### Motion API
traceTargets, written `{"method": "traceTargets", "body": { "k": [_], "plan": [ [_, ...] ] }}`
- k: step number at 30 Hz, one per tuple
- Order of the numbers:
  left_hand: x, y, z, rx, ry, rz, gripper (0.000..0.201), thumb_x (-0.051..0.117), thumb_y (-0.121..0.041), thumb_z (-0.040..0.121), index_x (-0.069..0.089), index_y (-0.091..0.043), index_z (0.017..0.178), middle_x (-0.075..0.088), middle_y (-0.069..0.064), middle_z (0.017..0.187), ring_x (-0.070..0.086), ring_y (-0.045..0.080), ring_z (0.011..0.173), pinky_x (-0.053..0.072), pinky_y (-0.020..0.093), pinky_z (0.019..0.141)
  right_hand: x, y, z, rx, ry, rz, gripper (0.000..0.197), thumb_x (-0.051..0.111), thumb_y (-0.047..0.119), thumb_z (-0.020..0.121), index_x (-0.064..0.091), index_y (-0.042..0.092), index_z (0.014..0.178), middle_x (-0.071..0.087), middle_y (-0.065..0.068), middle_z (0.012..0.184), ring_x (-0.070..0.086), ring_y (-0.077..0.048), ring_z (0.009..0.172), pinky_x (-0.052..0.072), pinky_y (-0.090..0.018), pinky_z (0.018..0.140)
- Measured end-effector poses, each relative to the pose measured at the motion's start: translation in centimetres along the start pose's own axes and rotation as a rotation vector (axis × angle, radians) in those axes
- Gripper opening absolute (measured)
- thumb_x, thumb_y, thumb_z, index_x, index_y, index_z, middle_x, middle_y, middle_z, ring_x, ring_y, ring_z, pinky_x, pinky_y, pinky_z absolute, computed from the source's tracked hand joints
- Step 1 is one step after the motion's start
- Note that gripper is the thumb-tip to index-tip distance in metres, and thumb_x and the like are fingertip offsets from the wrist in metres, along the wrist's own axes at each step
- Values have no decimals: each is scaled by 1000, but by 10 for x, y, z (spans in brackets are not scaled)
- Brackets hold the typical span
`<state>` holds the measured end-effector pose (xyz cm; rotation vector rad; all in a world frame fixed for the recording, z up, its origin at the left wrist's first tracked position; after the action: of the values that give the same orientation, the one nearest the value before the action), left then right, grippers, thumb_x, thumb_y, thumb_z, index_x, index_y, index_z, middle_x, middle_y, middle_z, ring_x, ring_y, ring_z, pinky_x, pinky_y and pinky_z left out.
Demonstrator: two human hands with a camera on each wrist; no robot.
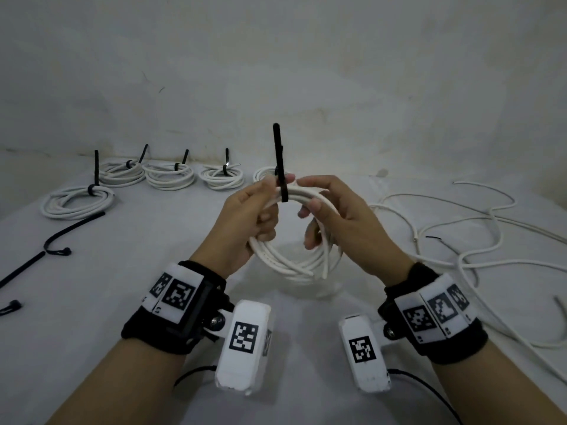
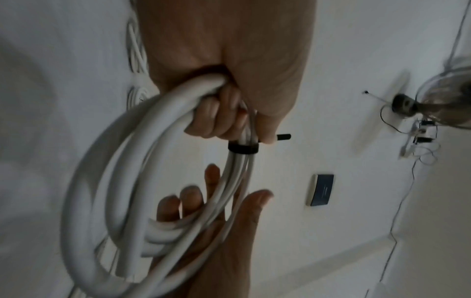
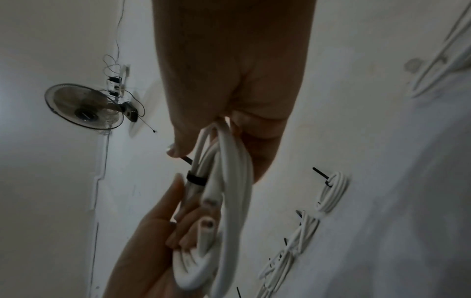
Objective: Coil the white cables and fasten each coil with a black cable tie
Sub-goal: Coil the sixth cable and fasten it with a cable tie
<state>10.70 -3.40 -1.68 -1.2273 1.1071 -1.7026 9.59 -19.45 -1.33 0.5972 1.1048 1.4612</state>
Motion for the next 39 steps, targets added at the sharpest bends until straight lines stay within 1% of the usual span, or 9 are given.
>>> {"method": "traceTargets", "body": {
  "k": [5,9,13,19,26,30,33,36,39],
  "plan": [
    [5,4,-1,-124,96,-85,59,42,-57,78,62,-11,108,41,-4,53,35,5,41,36,17,43,1,-2,0,-8,-100,218,29,46,29,91,57,8,107,45,-9,67,34,-12,34,36,-22,36],
    [5,7,-4,-266,112,-71,62,41,-68,70,60,-10,76,46,0,52,47,11,46,46,21,49,1,-1,0,-29,-129,215,29,47,29,91,55,2,100,44,-13,67,32,-12,33,34,-21,34],
    [8,6,-5,-344,167,-226,44,49,-55,77,51,-14,61,27,-7,44,28,6,37,34,18,42,2,-2,-2,5,-118,217,29,46,29,92,55,3,99,47,-10,68,36,-13,33,37,-21,35],
    [8,5,-3,-376,153,-222,32,50,-40,79,47,-11,68,25,-8,43,23,3,33,26,16,38,5,-2,-2,104,-67,165,20,42,24,100,56,9,101,52,-9,82,50,-19,44,45,-25,39],
    [9,4,-3,-329,128,-90,36,39,-38,97,47,-11,75,30,-5,53,26,3,36,29,15,39,4,-2,-2,78,-109,106,17,42,18,101,53,5,98,51,-4,74,33,-12,36,31,-20,35],
    [11,2,-5,-224,62,40,46,46,-54,81,54,-9,86,40,0,58,39,7,42,41,19,45,3,-2,-1,72,-172,112,19,44,18,100,51,1,98,52,-2,70,30,-12,36,30,-19,35],
    [8,2,-6,-43,-23,204,41,59,-42,73,57,-13,103,54,4,70,54,10,52,53,26,55,2,-4,-1,65,-206,119,19,45,22,100,52,4,96,53,0,70,31,-12,36,31,-19,35],
    [7,3,-6,166,-124,334,32,65,-30,78,61,-4,96,61,8,75,57,12,49,56,32,52,4,-4,-1,61,-210,128,19,44,24,100,50,9,90,53,-2,72,32,-13,35,32,-19,35],
    [9,5,-6,253,-181,385,20,63,-21,87,63,-2,82,65,12,75,55,13,44,55,30,48,6,-5,0,60,-195,91,19,44,24,100,47,11,87,51,-3,71,34,-12,33,33,-20,34]
  ]
}}
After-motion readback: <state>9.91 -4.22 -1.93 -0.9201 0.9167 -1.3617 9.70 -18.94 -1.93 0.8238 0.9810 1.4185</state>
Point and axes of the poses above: each hand's wrist, its own z-axis towards the middle knuckle, its own x-axis out of the palm, y = z × x, the point moved 1 cm from there along z, towards the middle knuckle
